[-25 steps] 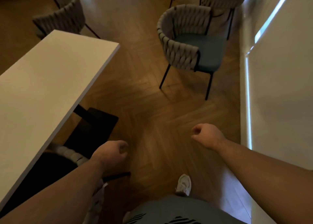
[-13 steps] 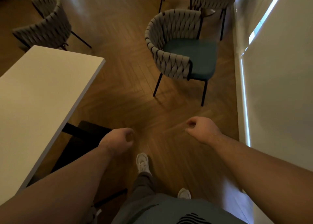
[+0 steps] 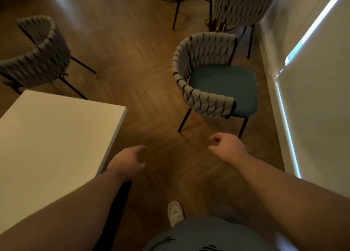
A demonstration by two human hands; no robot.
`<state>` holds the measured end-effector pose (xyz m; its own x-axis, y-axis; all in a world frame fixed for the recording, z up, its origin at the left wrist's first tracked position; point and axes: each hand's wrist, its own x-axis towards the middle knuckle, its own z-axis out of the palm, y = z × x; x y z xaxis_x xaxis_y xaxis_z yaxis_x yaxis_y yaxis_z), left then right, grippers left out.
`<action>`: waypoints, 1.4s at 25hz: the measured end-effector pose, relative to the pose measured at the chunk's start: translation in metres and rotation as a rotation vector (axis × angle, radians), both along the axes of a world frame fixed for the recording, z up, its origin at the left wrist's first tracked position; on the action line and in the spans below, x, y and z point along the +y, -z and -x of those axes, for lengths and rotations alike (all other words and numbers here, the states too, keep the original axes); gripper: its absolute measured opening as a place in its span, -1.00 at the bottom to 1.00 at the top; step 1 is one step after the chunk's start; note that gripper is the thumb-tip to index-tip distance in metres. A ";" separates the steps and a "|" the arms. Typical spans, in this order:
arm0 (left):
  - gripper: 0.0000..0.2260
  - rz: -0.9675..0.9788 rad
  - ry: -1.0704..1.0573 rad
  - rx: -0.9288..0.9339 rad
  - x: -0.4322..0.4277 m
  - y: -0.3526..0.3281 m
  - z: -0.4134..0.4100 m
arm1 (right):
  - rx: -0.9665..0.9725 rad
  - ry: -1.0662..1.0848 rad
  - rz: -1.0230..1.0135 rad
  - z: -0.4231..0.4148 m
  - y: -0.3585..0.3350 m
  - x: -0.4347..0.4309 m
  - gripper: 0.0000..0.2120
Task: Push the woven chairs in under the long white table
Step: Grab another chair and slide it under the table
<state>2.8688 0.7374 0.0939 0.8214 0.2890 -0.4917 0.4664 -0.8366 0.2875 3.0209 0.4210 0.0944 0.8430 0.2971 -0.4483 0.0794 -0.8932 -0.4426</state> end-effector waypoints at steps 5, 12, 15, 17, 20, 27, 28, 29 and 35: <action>-0.39 -0.019 0.048 0.019 0.050 0.001 -0.095 | 0.030 0.035 -0.012 -0.075 0.005 0.053 -0.61; -0.39 -0.008 0.032 0.108 0.094 0.013 -0.218 | 0.096 -0.047 0.014 -0.199 0.025 0.101 -0.60; -0.37 0.000 0.019 0.098 0.117 0.009 -0.275 | 0.113 -0.097 0.060 -0.256 0.022 0.117 -0.64; -0.37 0.000 0.051 0.106 0.127 0.006 -0.312 | 0.124 -0.080 0.060 -0.286 0.018 0.129 -0.65; -0.39 -0.001 0.153 0.099 0.150 0.011 -0.380 | 0.154 -0.037 0.042 -0.328 0.026 0.153 -0.62; -0.41 -0.055 0.514 0.128 0.204 0.017 -0.561 | 0.227 0.231 0.008 -0.402 0.034 0.208 -0.50; -0.41 -0.073 0.563 0.146 0.209 0.015 -0.585 | 0.225 0.276 -0.004 -0.409 0.033 0.213 -0.50; -0.41 -0.086 0.599 0.159 0.211 0.013 -0.606 | 0.220 0.315 -0.016 -0.414 0.033 0.216 -0.51; -0.40 -0.090 0.756 0.151 0.172 0.014 -0.711 | 0.315 0.390 0.012 -0.446 0.044 0.192 -0.47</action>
